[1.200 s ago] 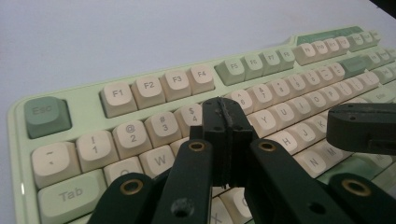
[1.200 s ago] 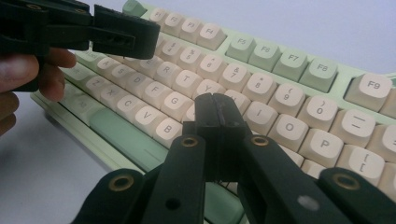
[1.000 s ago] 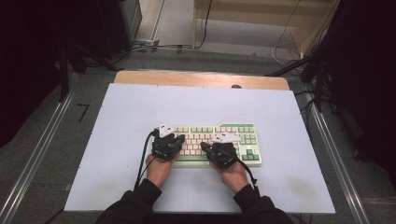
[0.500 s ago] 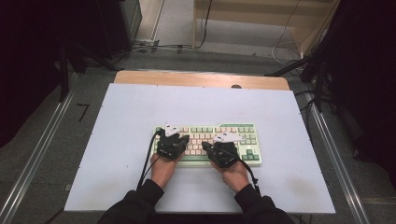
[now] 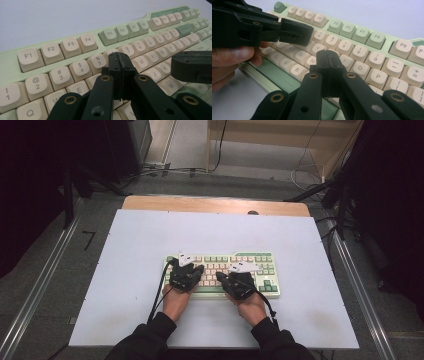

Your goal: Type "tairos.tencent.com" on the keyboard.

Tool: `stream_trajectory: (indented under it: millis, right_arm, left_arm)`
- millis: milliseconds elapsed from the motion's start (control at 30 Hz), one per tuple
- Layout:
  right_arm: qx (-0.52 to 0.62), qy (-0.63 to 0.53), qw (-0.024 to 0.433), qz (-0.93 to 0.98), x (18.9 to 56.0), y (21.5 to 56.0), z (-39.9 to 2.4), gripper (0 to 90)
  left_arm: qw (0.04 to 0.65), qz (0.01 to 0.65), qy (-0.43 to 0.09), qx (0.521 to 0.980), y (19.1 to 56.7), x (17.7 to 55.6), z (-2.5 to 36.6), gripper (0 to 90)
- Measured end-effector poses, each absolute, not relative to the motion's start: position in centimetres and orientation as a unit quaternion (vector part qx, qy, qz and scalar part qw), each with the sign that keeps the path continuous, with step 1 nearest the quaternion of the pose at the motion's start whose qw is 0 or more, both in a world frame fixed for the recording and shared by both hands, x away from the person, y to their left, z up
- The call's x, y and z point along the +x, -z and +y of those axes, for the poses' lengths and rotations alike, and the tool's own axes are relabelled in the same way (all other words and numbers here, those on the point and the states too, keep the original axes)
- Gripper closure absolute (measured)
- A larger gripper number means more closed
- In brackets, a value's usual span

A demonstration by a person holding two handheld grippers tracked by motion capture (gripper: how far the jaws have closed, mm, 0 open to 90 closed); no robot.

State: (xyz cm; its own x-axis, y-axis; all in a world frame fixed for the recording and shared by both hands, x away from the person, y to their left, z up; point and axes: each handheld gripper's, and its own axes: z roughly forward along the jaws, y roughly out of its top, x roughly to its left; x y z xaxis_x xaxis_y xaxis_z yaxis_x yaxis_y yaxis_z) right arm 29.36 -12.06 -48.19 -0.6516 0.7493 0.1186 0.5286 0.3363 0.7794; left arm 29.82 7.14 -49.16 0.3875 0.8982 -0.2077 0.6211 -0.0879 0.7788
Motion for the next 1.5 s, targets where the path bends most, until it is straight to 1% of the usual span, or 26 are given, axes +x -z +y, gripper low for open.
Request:
stream_trajectory:
  millis: [167, 433, 1500]
  right_arm:
    - [0.397, -0.419, 0.132, 0.805, 29.4, 48.2, -12.1, 87.3]
    - [0.396, -0.421, 0.132, 0.805, 29.3, 48.0, -12.2, 87.3]
    - [0.402, -0.414, 0.137, 0.805, 29.0, 48.0, -13.6, 87.2]
  left_arm:
    - [0.413, 0.526, -0.163, 0.725, 49.3, 29.9, 7.0, 90.0]
    - [0.432, 0.524, -0.17, 0.714, 48.3, 29.4, 7.5, 90.0]
    - [0.435, 0.54, -0.178, 0.698, 47.8, 28.3, 10.1, 90.0]
